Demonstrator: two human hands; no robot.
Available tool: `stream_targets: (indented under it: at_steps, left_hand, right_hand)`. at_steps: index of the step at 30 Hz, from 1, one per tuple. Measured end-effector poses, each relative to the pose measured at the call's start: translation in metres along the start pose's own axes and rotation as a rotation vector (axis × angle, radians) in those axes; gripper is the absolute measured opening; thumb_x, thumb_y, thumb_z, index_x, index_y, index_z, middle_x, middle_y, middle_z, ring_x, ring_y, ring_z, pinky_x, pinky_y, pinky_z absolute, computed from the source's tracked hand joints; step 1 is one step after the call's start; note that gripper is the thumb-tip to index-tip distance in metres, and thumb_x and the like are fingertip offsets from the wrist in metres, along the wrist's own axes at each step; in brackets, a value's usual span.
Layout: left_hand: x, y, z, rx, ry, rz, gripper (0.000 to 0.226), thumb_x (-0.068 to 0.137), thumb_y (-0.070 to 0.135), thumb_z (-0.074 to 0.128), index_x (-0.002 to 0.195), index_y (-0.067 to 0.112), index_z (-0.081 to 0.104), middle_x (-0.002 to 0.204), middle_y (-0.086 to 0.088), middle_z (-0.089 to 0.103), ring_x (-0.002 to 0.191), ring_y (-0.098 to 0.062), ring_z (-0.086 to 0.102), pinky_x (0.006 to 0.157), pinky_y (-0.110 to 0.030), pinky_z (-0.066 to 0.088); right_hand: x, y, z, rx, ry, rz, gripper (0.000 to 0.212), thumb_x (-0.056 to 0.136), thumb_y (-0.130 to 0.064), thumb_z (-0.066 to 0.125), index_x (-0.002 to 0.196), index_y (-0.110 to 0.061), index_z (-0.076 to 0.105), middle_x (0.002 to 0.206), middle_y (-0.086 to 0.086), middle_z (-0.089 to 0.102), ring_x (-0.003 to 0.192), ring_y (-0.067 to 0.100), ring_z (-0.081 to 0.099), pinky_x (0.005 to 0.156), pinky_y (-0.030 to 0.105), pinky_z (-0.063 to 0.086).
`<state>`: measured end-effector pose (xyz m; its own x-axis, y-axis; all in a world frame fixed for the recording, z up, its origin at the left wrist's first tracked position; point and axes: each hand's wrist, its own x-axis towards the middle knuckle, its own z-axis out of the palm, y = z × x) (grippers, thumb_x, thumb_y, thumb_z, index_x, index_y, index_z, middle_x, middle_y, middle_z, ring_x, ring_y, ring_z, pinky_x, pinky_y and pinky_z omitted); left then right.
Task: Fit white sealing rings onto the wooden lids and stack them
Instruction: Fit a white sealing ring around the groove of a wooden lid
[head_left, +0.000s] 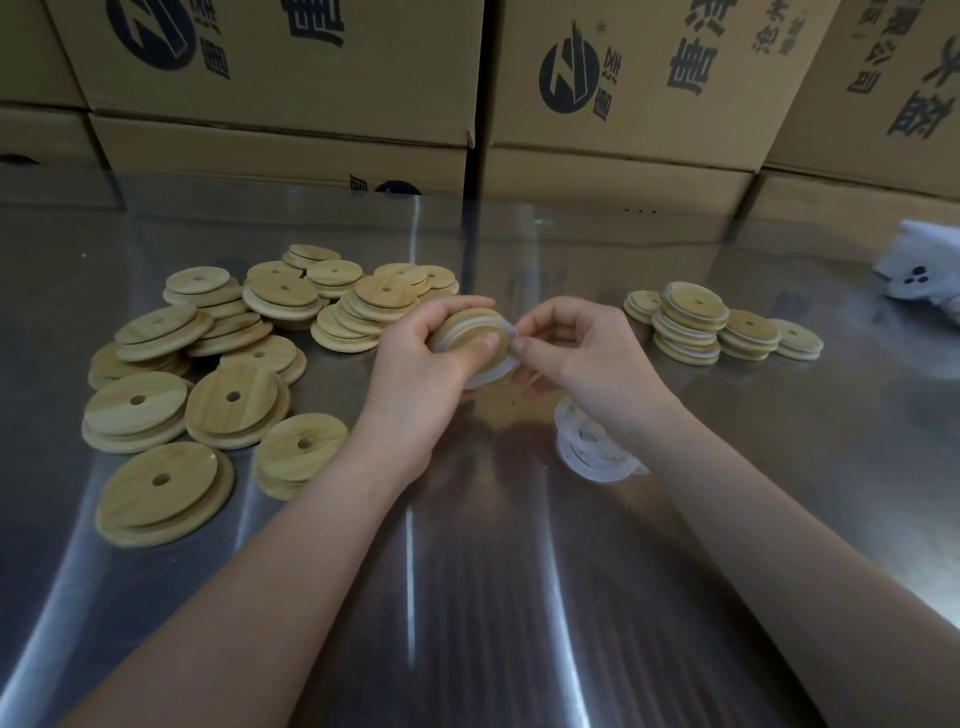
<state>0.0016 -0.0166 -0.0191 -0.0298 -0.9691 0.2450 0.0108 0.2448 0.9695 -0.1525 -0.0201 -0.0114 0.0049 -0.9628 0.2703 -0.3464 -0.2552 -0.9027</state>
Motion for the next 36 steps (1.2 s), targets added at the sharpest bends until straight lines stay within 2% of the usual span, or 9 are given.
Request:
stream_targets:
  at_steps: [5, 10, 13, 17, 22, 24, 27, 29, 36]
  left_hand:
    - [0.000, -0.001, 0.000, 0.386, 0.049, 0.226, 0.022, 0.080, 0.017, 0.077, 0.094, 0.029, 0.064, 0.088, 0.017, 0.066, 0.087, 0.001, 0.062, 0.080, -0.026, 0.053]
    - [0.000, -0.006, 0.001, 0.430, 0.103, 0.262, 0.023, 0.080, 0.018, 0.076, 0.096, 0.027, 0.063, 0.090, 0.017, 0.065, 0.090, -0.001, 0.062, 0.082, -0.034, 0.054]
    - [-0.002, -0.005, 0.001, 0.450, 0.124, 0.328, 0.028, 0.082, 0.017, 0.074, 0.102, 0.031, 0.061, 0.089, 0.021, 0.062, 0.090, 0.001, 0.059, 0.078, -0.023, 0.051]
    - [-0.003, -0.005, 0.001, 0.502, 0.124, 0.391, 0.025, 0.083, 0.010, 0.071, 0.102, 0.026, 0.066, 0.097, 0.015, 0.064, 0.093, -0.003, 0.058, 0.079, -0.020, 0.048]
    - [-0.002, -0.004, 0.001, 0.516, 0.105, 0.374, 0.030, 0.084, 0.003, 0.068, 0.105, 0.024, 0.070, 0.103, 0.011, 0.063, 0.099, -0.003, 0.056, 0.084, -0.013, 0.044]
    - [-0.002, -0.002, 0.002, 0.533, 0.105, 0.380, 0.032, 0.084, 0.001, 0.068, 0.107, 0.023, 0.070, 0.103, 0.010, 0.061, 0.097, -0.001, 0.053, 0.084, -0.008, 0.040]
    - [-0.002, 0.001, 0.004, 0.533, 0.095, 0.398, 0.041, 0.083, -0.002, 0.067, 0.118, 0.019, 0.068, 0.104, 0.006, 0.059, 0.096, -0.001, 0.051, 0.083, -0.005, 0.038]
    - [-0.002, 0.001, 0.004, 0.544, 0.075, 0.396, 0.042, 0.084, -0.002, 0.068, 0.121, 0.017, 0.067, 0.106, 0.000, 0.060, 0.098, -0.009, 0.054, 0.085, -0.014, 0.042]
    - [0.000, 0.000, -0.001, 0.517, 0.032, 0.405, 0.032, 0.078, -0.004, 0.071, 0.103, 0.015, 0.073, 0.098, 0.006, 0.066, 0.095, -0.002, 0.056, 0.086, -0.015, 0.044]
  right_hand:
    - [0.001, 0.002, -0.001, -0.125, 0.049, -0.110, 0.019, 0.086, -0.004, 0.068, 0.076, -0.021, 0.067, 0.070, 0.004, 0.068, 0.063, 0.019, 0.063, 0.066, 0.043, 0.057]
    - [0.001, 0.003, 0.001, -0.256, 0.092, -0.189, 0.021, 0.085, -0.011, 0.070, 0.074, -0.028, 0.065, 0.063, -0.014, 0.063, 0.056, 0.002, 0.058, 0.062, 0.023, 0.048]
    - [0.001, 0.003, 0.001, -0.273, 0.091, -0.176, 0.017, 0.084, -0.016, 0.072, 0.073, -0.026, 0.065, 0.060, -0.016, 0.063, 0.058, 0.004, 0.059, 0.064, 0.029, 0.051]
    - [0.001, 0.000, -0.001, -0.239, 0.079, -0.170, 0.019, 0.085, -0.015, 0.072, 0.073, -0.028, 0.065, 0.067, -0.010, 0.066, 0.069, 0.017, 0.066, 0.070, 0.039, 0.056]
    - [0.001, -0.002, -0.004, -0.360, 0.078, -0.228, 0.019, 0.085, -0.015, 0.072, 0.074, -0.028, 0.065, 0.064, -0.013, 0.064, 0.066, 0.004, 0.063, 0.065, 0.018, 0.049]
    - [0.001, -0.004, -0.007, -0.421, 0.067, -0.247, 0.016, 0.086, -0.016, 0.071, 0.075, -0.026, 0.065, 0.067, -0.014, 0.064, 0.067, 0.004, 0.063, 0.066, 0.016, 0.048]
    - [0.002, -0.006, -0.012, -0.519, 0.056, -0.279, 0.012, 0.088, -0.017, 0.069, 0.078, -0.024, 0.065, 0.068, -0.015, 0.062, 0.069, 0.006, 0.063, 0.068, 0.021, 0.049]
    - [0.002, -0.006, -0.014, -0.556, 0.051, -0.294, 0.011, 0.088, -0.017, 0.068, 0.079, -0.023, 0.065, 0.069, -0.015, 0.061, 0.069, 0.007, 0.062, 0.070, 0.027, 0.051]
    - [0.002, 0.001, -0.016, -0.584, 0.051, -0.451, 0.002, 0.085, -0.007, 0.071, 0.083, -0.009, 0.072, 0.069, -0.003, 0.063, 0.065, 0.019, 0.058, 0.066, 0.042, 0.050]
